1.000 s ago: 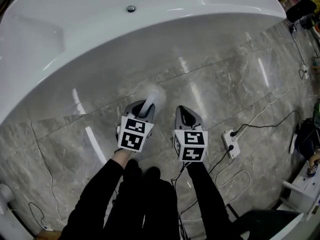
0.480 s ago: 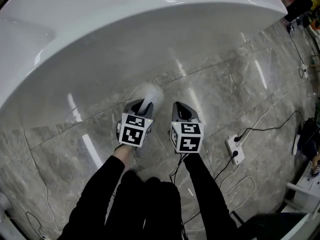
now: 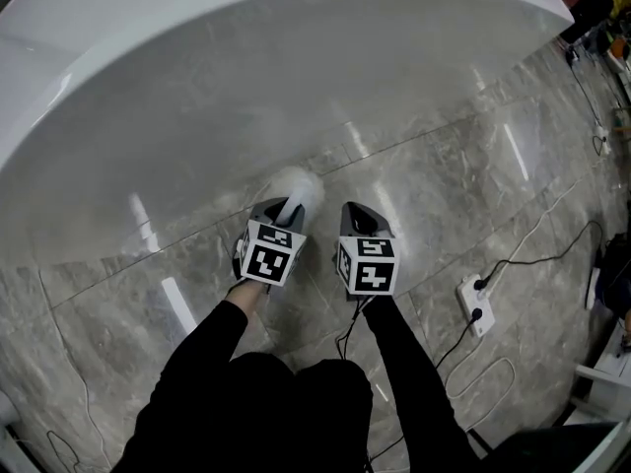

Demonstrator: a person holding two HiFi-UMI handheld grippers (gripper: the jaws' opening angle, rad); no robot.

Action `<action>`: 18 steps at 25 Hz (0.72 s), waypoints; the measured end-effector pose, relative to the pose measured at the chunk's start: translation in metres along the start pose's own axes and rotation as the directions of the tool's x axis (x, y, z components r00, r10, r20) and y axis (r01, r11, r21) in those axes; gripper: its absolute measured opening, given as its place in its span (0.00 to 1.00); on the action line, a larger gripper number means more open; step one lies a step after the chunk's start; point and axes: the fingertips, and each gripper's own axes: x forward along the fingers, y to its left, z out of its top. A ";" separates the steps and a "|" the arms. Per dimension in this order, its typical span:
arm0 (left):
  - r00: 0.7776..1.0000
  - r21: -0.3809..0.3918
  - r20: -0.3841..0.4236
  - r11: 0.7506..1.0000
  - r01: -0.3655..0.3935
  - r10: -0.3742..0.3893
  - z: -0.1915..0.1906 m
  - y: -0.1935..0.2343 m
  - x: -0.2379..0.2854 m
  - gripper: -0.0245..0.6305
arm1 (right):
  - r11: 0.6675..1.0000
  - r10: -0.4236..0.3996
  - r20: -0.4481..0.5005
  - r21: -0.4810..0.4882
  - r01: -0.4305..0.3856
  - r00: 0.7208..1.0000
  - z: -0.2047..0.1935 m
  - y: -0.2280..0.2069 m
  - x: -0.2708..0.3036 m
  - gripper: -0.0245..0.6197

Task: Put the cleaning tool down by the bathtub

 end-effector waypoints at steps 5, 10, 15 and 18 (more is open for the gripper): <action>1.000 0.038 -0.011 0.999 -0.001 0.001 -0.008 0.001 0.018 0.19 | 1.000 -0.004 0.010 0.000 0.004 1.000 -0.007 -0.006 0.012 0.04; 1.000 0.015 -0.024 1.000 -0.002 0.002 -0.016 0.004 0.031 0.19 | 1.000 -0.013 0.010 -0.001 0.013 1.000 -0.013 -0.010 0.022 0.04; 0.999 0.025 -0.043 1.000 -0.006 0.007 -0.025 0.006 0.043 0.19 | 1.000 -0.017 0.005 0.002 0.017 1.000 -0.022 -0.013 0.028 0.04; 0.999 0.025 -0.045 1.000 -0.011 0.012 -0.027 0.009 0.051 0.19 | 1.000 -0.022 0.004 0.006 0.022 1.000 -0.025 -0.016 0.032 0.04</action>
